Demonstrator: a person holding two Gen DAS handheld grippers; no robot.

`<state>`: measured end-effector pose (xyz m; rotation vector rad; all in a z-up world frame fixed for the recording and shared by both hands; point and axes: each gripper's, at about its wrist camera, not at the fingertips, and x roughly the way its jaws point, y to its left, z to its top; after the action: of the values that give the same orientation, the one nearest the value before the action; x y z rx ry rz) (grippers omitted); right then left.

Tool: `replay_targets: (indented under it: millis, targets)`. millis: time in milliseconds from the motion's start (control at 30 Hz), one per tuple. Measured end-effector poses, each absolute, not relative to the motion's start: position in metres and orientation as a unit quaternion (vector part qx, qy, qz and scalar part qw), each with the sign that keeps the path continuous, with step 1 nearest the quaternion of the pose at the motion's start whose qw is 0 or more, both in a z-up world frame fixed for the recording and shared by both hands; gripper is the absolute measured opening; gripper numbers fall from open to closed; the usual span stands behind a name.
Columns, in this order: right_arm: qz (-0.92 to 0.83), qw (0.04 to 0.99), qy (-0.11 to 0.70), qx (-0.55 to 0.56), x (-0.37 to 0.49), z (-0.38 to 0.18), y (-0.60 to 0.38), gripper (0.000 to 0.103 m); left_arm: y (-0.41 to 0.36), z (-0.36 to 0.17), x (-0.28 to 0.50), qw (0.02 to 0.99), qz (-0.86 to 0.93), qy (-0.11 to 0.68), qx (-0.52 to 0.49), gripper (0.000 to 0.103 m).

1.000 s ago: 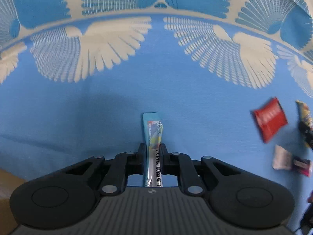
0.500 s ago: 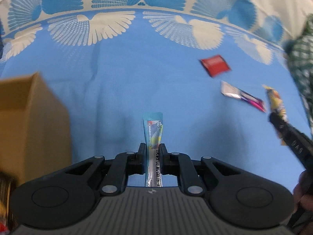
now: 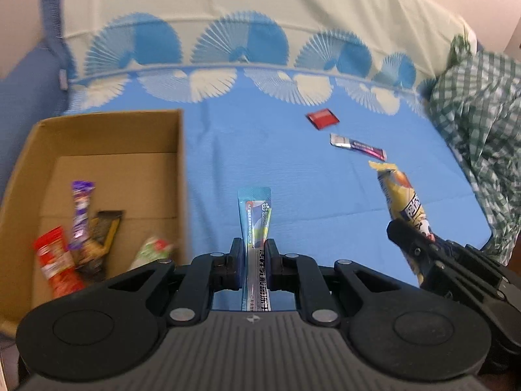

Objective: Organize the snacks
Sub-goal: 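Carry the blue stick snack and yellow wafer over the box with both tools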

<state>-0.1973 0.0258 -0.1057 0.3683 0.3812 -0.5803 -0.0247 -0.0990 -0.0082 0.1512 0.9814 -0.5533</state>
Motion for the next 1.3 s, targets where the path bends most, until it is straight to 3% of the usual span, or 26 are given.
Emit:
replay_targets:
  millis: [233,567,1300]
  targets:
    - [-0.199,0.953,0.178,0.145,-0.206,-0.074,0.118,0.016,-0.008,0.03,-0.068,0.873,-0.22,0.435,0.028,0.014]
    - [-0.121,0.969,0.191,0.101,-0.212,-0.075,0.214,0.017,0.077,0.049,-0.125,0.899,-0.169,0.405,0.008,0.014]
    - [-0.115,0.969,0.205,0.078,-0.209,-0.069,0.237,0.017,0.106,0.039,-0.131,0.898,-0.149,0.414,0.003,0.014]
